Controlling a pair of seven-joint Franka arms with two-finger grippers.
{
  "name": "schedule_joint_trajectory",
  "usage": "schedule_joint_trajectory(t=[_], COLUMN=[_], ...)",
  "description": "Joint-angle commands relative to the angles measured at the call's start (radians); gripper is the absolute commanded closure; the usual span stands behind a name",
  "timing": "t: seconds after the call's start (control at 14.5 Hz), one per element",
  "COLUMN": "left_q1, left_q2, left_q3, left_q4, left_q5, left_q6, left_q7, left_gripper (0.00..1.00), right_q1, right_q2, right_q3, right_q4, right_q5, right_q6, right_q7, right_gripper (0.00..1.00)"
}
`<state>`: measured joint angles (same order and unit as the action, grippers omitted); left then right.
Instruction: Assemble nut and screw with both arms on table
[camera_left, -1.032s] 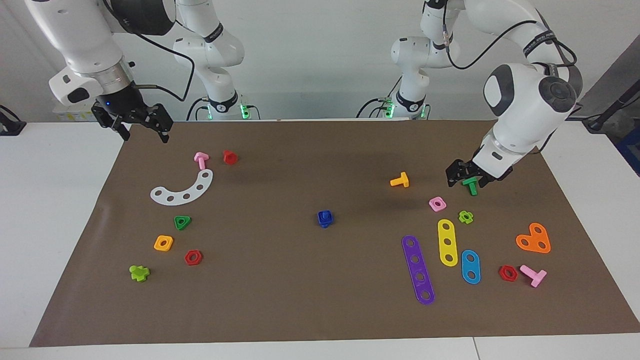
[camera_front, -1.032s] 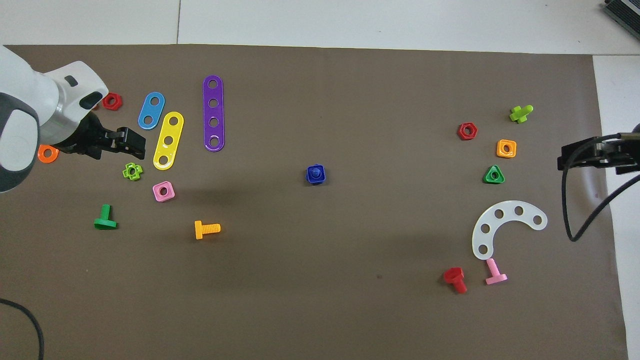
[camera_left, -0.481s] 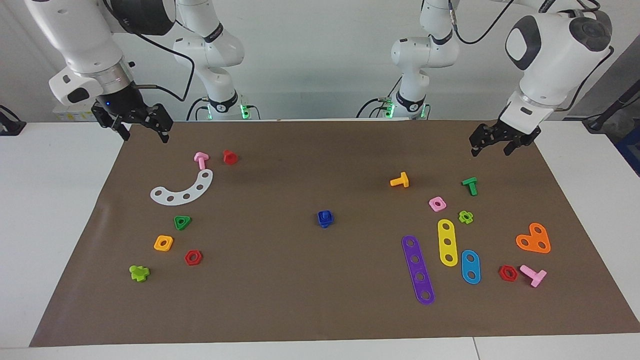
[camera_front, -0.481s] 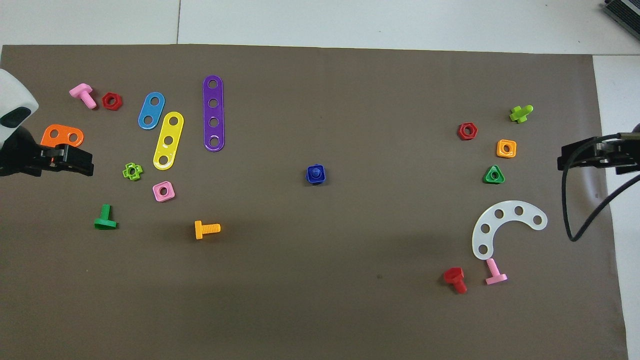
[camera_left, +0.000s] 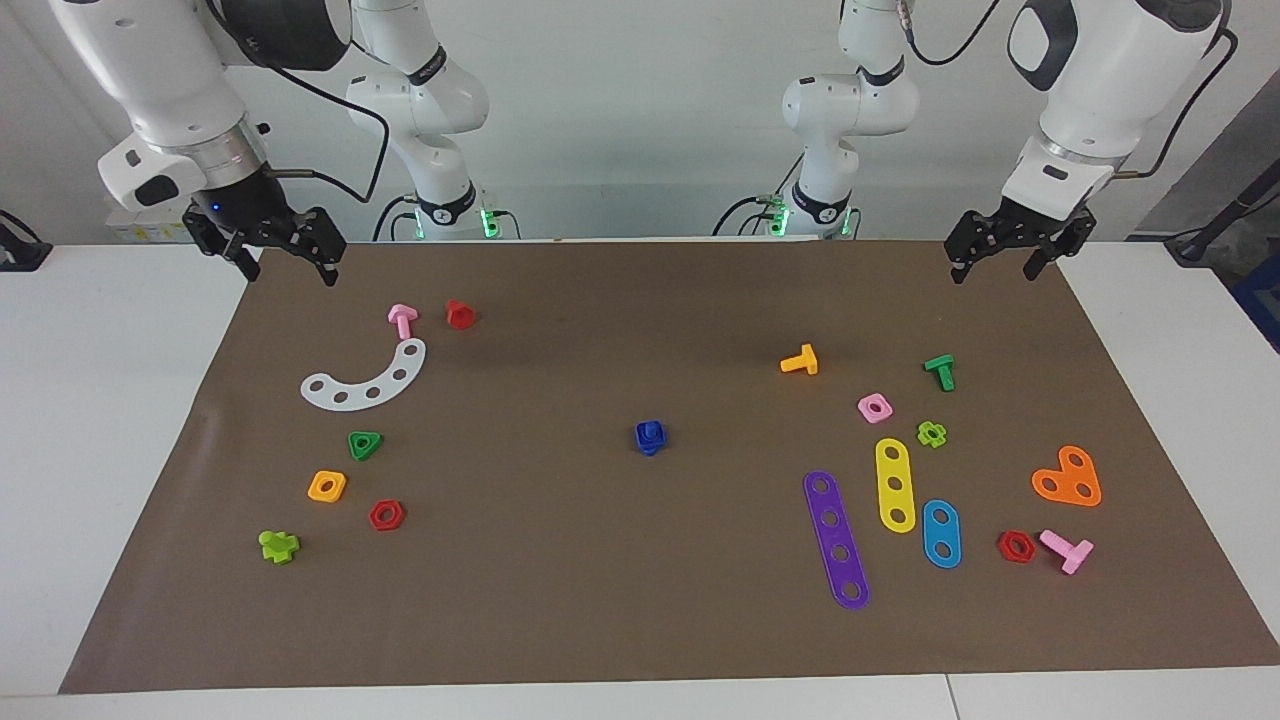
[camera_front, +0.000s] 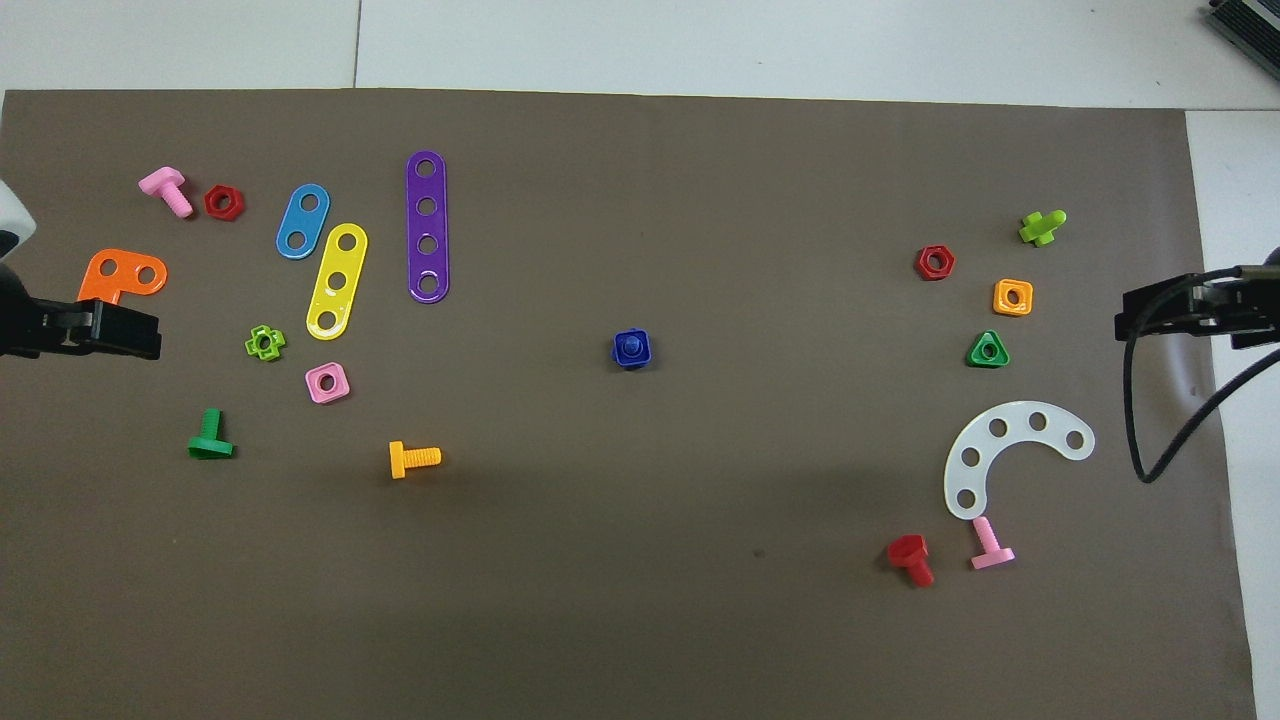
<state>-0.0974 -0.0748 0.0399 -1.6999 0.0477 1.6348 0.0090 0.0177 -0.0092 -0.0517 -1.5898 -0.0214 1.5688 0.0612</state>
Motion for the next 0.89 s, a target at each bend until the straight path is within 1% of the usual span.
schedule_joint_trajectory(t=[0.0, 0.14, 0.34, 0.83], left_q1=[-0.007, -0.007, 0.005, 0.008], left_q2=[-0.025, -0.023, -0.023, -0.023], left_q3=[-0.002, -0.002, 0.001, 0.006], left_q4=[-0.024, -0.024, -0.026, -0.026], left_q5=[0.023, 0.005, -0.049, -0.049], left_q6=[0.017, 0.043, 0.048, 0.053], left_q7=[-0.001, 0.012, 0.061, 0.065], left_gripper=[0.00, 0.00, 0.01, 0.00], right_q1=[-0.004, -0.004, -0.004, -0.004], right_q2=[-0.015, -0.015, -0.017, -0.015], right_q3=[0.001, 0.001, 0.001, 0.001], right_q4=[-0.012, -0.012, -0.012, -0.012], right_q5=[0.005, 0.005, 0.005, 0.005], right_q6=[0.000, 0.000, 0.000, 0.000], right_q7=[-0.004, -0.004, -0.004, -0.004], right_gripper=[0.00, 0.00, 0.00, 0.00])
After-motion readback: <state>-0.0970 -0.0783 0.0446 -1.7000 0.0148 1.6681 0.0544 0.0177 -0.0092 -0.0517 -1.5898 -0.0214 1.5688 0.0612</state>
